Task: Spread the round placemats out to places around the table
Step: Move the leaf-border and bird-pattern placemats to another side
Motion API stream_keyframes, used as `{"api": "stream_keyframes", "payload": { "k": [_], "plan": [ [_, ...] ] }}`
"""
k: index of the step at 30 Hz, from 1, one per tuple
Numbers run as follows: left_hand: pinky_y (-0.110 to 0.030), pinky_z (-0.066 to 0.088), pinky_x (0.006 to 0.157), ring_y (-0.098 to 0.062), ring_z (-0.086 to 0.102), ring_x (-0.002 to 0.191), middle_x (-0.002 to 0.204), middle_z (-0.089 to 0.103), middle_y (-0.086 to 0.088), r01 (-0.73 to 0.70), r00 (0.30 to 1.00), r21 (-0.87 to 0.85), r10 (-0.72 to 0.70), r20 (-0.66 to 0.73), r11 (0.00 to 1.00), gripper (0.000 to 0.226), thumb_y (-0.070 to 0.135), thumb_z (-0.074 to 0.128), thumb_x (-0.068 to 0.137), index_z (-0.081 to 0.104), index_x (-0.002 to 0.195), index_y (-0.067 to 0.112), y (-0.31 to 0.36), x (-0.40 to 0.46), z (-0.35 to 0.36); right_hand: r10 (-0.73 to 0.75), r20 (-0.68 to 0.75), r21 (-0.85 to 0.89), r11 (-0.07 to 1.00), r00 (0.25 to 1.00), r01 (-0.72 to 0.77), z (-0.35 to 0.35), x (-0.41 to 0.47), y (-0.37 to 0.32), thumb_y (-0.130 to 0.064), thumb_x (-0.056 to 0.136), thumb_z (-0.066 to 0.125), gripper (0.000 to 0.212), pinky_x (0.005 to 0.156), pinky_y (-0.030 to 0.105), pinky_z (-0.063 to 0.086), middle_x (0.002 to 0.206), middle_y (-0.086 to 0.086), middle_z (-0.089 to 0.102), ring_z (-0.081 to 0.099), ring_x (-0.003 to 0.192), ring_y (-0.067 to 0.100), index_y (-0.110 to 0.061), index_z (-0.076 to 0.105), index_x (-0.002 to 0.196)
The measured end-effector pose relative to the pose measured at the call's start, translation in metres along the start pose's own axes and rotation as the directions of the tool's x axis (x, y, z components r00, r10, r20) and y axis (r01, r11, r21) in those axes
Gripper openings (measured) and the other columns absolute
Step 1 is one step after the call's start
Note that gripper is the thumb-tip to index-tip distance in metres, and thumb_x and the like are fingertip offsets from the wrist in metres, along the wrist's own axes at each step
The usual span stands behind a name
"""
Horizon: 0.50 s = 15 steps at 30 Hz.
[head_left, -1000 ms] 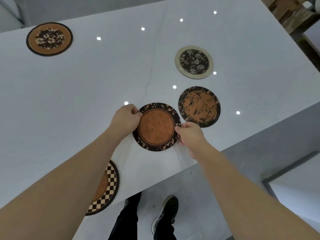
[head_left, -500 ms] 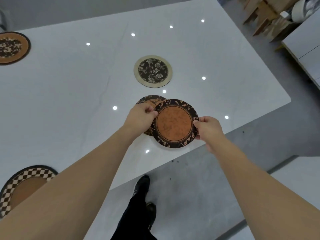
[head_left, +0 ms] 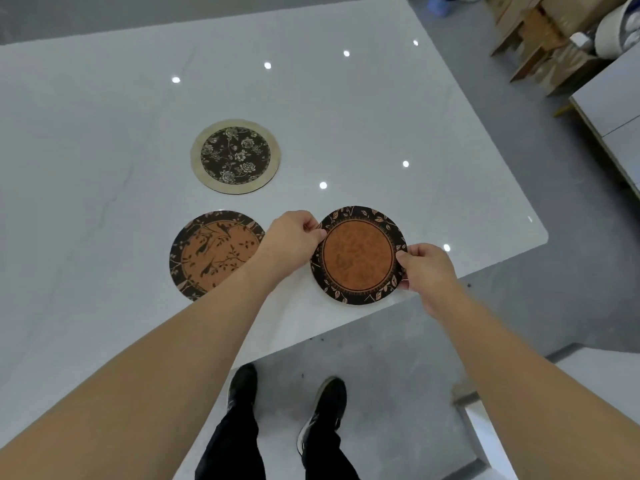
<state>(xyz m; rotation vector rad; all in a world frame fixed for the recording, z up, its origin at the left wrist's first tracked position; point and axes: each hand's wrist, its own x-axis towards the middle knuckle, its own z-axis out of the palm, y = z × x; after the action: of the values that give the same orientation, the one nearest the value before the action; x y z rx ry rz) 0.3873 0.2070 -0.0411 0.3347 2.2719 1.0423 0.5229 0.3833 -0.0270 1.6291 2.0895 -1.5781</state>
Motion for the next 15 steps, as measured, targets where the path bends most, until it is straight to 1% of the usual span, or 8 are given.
{"api": "stream_keyframes", "payload": {
  "k": [1,2,4,6,9,11,13,15],
  "plan": [
    [-0.026,0.042,0.056,-0.013,0.054,0.063,0.07,0.06,0.004,0.006,1.0,0.007,-0.006,-0.006,1.0,0.018,0.028,0.063,0.09,0.063,0.081,0.012,0.002,0.003,0.009,-0.009,0.009,-0.037,0.999,1.0,0.009,-0.006,0.008,0.003,-0.01,0.09,0.056,0.021,0.071,0.045,0.059,0.076,0.014,0.062,0.062,0.07,0.029,-0.009,0.057,0.069],
    [-0.026,0.042,0.056,-0.013,0.054,0.064,0.07,0.06,0.004,0.016,1.0,0.015,-0.015,-0.014,1.0,0.018,0.028,0.062,0.09,0.063,0.082,0.012,0.002,0.006,0.017,-0.014,0.019,-0.069,0.997,1.0,0.015,-0.011,0.015,0.006,-0.01,0.089,0.057,0.021,0.067,0.044,0.059,0.073,0.013,0.062,0.061,0.068,0.028,-0.009,0.056,0.068],
    [-0.027,0.042,0.056,-0.014,0.056,0.066,0.073,0.062,0.003,0.032,0.999,0.034,-0.031,-0.022,0.999,0.018,0.029,0.062,0.09,0.063,0.083,0.014,0.002,0.012,0.03,-0.013,0.038,-0.11,0.994,0.999,0.017,-0.018,0.028,0.01,-0.01,0.089,0.057,0.021,0.054,0.032,0.056,0.07,0.01,0.061,0.061,0.063,0.024,-0.009,0.056,0.068],
    [-0.029,0.046,0.059,-0.016,0.06,0.069,0.077,0.065,0.002,0.038,0.999,0.097,-0.035,-0.033,0.995,0.018,0.032,0.061,0.091,0.063,0.085,0.015,0.002,0.018,0.038,-0.012,0.067,-0.141,0.99,0.998,0.022,-0.021,0.039,0.013,-0.01,0.09,0.057,0.02,0.048,0.026,0.054,0.069,0.01,0.061,0.061,0.061,0.021,-0.008,0.056,0.07],
    [-0.027,0.046,0.058,-0.014,0.061,0.071,0.076,0.066,0.005,0.043,0.997,0.217,-0.028,-0.071,0.975,0.017,0.036,0.059,0.09,0.063,0.085,0.02,0.001,0.02,0.043,-0.04,0.111,-0.205,0.977,0.993,0.062,-0.021,0.049,0.015,-0.012,0.088,0.057,0.014,0.057,0.035,0.06,0.073,0.014,0.056,0.06,0.064,0.025,-0.011,0.054,0.075],
    [-0.026,0.041,0.055,-0.013,0.06,0.07,0.074,0.065,0.006,0.041,0.997,0.267,-0.02,-0.081,0.963,0.016,0.036,0.057,0.09,0.062,0.084,0.022,0.002,0.02,0.045,-0.046,0.123,-0.232,0.97,0.991,0.074,-0.023,0.05,0.017,-0.013,0.088,0.058,0.014,0.053,0.031,0.058,0.075,0.014,0.056,0.06,0.065,0.024,-0.011,0.053,0.075],
    [-0.026,0.039,0.055,-0.015,0.06,0.07,0.074,0.064,0.007,0.052,0.996,0.309,-0.027,-0.086,0.95,0.016,0.035,0.056,0.09,0.062,0.083,0.022,0.004,0.021,0.046,-0.045,0.156,-0.248,0.965,0.987,0.083,-0.025,0.051,0.017,-0.013,0.089,0.057,0.017,0.049,0.026,0.056,0.077,0.013,0.057,0.061,0.066,0.023,-0.009,0.049,0.074],
    [-0.026,0.039,0.056,-0.016,0.06,0.07,0.073,0.064,0.007,0.06,0.996,0.333,-0.033,-0.088,0.941,0.016,0.034,0.056,0.09,0.062,0.083,0.022,0.006,0.021,0.048,-0.043,0.194,-0.267,0.959,0.98,0.095,-0.027,0.052,0.014,-0.013,0.091,0.056,0.017,0.049,0.025,0.055,0.081,0.014,0.057,0.063,0.069,0.025,-0.009,0.048,0.076]
  ]
}}
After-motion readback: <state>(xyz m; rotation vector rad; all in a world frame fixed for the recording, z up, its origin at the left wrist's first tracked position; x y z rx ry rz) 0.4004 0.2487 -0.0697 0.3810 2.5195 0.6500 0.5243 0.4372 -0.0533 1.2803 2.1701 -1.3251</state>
